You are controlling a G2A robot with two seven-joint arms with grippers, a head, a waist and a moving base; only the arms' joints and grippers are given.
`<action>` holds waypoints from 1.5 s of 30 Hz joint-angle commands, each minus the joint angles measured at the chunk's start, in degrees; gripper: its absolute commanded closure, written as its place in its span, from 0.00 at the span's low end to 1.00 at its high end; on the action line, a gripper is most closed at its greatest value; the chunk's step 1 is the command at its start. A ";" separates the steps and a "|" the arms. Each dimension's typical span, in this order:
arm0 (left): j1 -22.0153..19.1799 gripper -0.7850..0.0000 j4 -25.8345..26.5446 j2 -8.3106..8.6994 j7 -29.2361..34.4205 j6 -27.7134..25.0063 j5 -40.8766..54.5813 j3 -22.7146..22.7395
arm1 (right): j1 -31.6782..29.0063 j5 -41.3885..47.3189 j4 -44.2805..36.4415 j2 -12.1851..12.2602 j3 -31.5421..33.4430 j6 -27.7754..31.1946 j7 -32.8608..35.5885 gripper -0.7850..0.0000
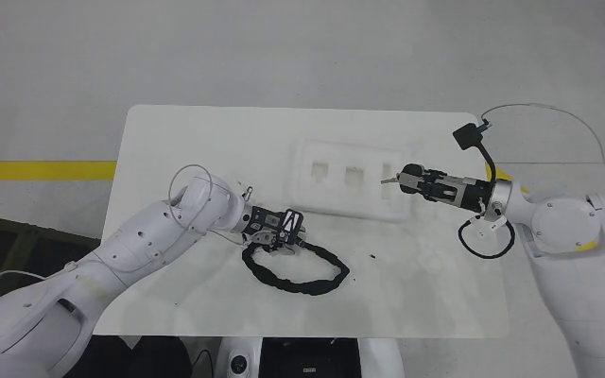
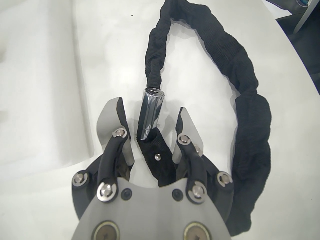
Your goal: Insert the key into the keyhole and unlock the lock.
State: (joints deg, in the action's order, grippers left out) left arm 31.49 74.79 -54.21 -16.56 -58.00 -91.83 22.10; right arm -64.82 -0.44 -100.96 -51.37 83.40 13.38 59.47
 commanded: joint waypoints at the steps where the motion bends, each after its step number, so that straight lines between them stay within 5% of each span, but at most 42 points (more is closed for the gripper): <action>1: 0.08 0.63 -0.43 -0.14 -0.04 0.00 0.19 0.23 | 0.00 0.00 0.00 0.00 0.00 0.00 0.00 1.00; 4: 0.33 0.96 -1.12 -0.33 -0.48 0.00 1.12 0.85 | 0.00 0.00 0.00 0.00 0.00 0.00 0.00 1.00; 5: 0.40 1.00 -1.27 -0.38 -0.55 0.00 1.33 1.04 | 0.00 0.00 0.00 0.00 0.00 0.00 0.00 1.00; 17: 2.00 1.00 -1.60 -0.36 -2.27 1.66 5.31 4.75 | 0.00 0.00 0.00 0.00 0.00 0.00 0.00 1.00; 27: 7.00 1.00 1.31 1.86 -2.22 6.41 8.84 11.17 | 0.00 0.00 0.00 0.00 0.00 0.00 0.00 1.00; 38: 16.35 1.00 8.74 4.57 -3.60 16.57 6.55 17.65 | -1.27 2.12 -4.88 -1.03 -8.66 -4.35 -1.20 1.00; 45: 19.62 1.00 10.31 5.27 -4.53 18.35 5.45 20.23 | 0.23 1.24 -5.86 -2.26 -15.49 -6.97 -5.32 1.00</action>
State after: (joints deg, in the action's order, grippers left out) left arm 50.74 84.96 -48.98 -21.22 -39.56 -86.46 42.10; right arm -64.83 0.99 -106.71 -53.48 68.62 6.55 54.99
